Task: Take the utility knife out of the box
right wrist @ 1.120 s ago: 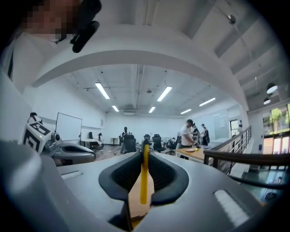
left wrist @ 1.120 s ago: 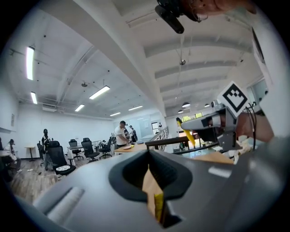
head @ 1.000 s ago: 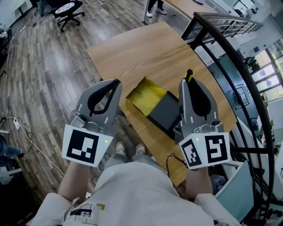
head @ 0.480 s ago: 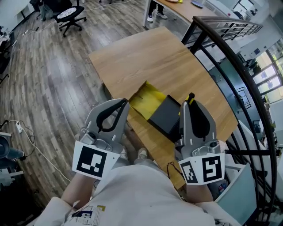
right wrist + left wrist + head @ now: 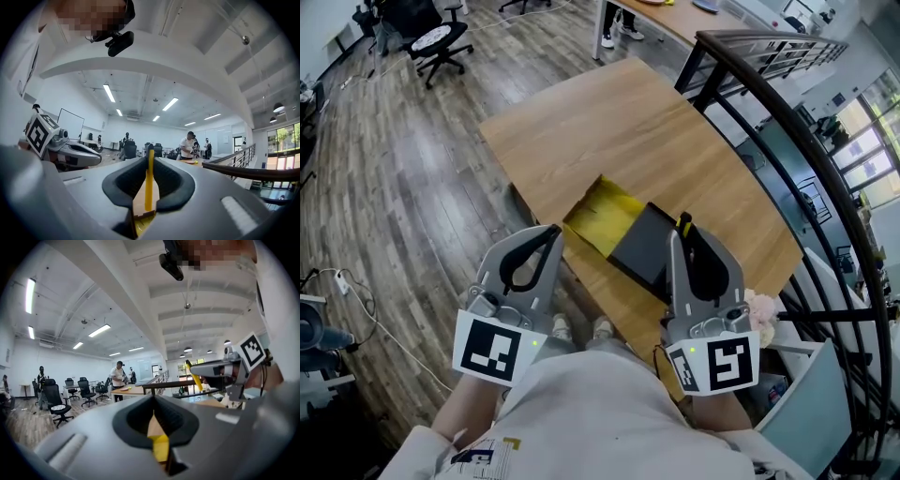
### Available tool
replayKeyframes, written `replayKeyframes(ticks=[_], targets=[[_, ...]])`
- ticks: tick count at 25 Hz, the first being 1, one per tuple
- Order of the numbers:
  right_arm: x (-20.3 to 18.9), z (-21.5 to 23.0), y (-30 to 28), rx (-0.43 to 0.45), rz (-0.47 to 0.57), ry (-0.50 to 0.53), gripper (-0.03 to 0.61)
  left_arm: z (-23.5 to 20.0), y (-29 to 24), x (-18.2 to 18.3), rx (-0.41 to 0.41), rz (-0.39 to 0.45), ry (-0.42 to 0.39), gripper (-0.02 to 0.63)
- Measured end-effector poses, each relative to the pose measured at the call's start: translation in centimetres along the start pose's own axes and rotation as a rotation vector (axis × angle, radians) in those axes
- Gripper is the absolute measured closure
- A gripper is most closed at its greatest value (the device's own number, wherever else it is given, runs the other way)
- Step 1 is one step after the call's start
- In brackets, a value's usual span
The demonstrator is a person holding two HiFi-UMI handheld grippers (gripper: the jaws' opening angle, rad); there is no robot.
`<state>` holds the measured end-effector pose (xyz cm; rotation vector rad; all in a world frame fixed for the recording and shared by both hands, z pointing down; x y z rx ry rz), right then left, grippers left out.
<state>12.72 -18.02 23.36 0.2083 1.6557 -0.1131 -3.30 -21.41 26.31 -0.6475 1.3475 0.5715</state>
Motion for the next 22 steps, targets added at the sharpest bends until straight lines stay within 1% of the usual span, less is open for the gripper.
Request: replayKeyframes(ticks=[7,12,17,22], targets=[[0.16,-0.05,-0.28,0.006,-0.003,-0.001,0.528,-0.18,-0.21,0.28,0.002,-0.002,-0.005,0.612],[0.08,-0.29,-0.11,0.016,-0.008,-0.003,0.528,-0.01,-0.33,-0.11,-0.022,-0.01,0.03,0.612],[0.21,-0.84,0.05,0.039,-0.008,-0.034,0.528,-0.23,-0.01,-0.07,-0.017,-0.006,0.023,0.612],[-0.23,-0.77,0.18,0.03,-0.021,-0.033,0.528,-0.05,0.19,0.29,-0.016,-0.006,0.018,0.612]])
Point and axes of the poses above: the fingertips, and each gripper's own axes: y backward along the fingers, z to its right, x out of its top, the point moved 2 cm from there along y, backward along the fingers, and after that the axes turned 4 degrees about z, right-handed, at the moved point
